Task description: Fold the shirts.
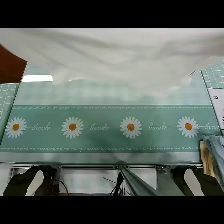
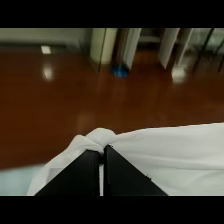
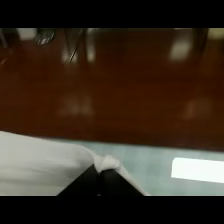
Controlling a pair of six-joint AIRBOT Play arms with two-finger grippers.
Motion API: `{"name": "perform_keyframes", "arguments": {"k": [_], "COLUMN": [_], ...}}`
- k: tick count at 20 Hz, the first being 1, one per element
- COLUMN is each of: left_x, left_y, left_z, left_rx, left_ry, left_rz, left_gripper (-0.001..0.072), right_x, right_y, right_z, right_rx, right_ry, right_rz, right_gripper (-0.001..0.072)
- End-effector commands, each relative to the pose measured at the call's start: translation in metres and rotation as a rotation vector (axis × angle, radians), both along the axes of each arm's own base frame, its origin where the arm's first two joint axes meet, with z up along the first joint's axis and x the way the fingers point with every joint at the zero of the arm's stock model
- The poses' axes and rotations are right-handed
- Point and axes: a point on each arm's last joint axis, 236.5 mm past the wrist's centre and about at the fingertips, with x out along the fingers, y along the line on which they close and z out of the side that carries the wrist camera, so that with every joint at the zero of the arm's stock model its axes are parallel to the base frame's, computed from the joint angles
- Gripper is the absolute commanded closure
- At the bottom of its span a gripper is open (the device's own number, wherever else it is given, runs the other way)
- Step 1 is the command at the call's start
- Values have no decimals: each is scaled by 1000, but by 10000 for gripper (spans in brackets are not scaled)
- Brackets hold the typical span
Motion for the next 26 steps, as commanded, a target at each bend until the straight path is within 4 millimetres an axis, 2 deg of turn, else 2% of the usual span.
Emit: {"name": "perform_keyframes", "arguments": {"k": [1, 4, 6, 9, 11, 13, 15, 18, 21, 26], "left_x": [-98, -148, -172, -198, -204, -198, -180, -141, -90, 1], "left_y": [1, -5, -10, -18, -9, 12, 30, 29, 38, 44], "left_z": [98, 110, 107, 96, 84, 58, 23, -43, -98, -195], "left_rx": [60, 99, 114, 165, 163, 189, 199, 206, 191, 120], "left_ry": [-296, -324, -300, -247, -184, -61, 116, 455, 674, 927], "left_rz": [102, 131, 129, 124, 167, 245, 285, 195, 150, 68], "left_gripper": [684, 683, 684, 684, 684, 684, 684, 684, 684, 684], "right_x": [-74, -117, -142, -168, -175, -171, -154, -119, -68, 36], "right_y": [-6, 5, 14, 25, 23, 7, -2, -6, -14, -12], "right_z": [103, 128, 139, 152, 143, 121, 92, 6, -46, -147], "right_rx": [-95, -106, -131, -142, -150, -175, -193, -163, -118, -139], "right_ry": [-264, -310, -330, -359, -314, -213, -76, 334, 559, 858], "right_rz": [-181, -217, -225, -229, -248, -296, -271, -150, -81, 7], "right_gripper": [700, 700, 700, 700, 700, 701, 701, 701, 701, 700]}}
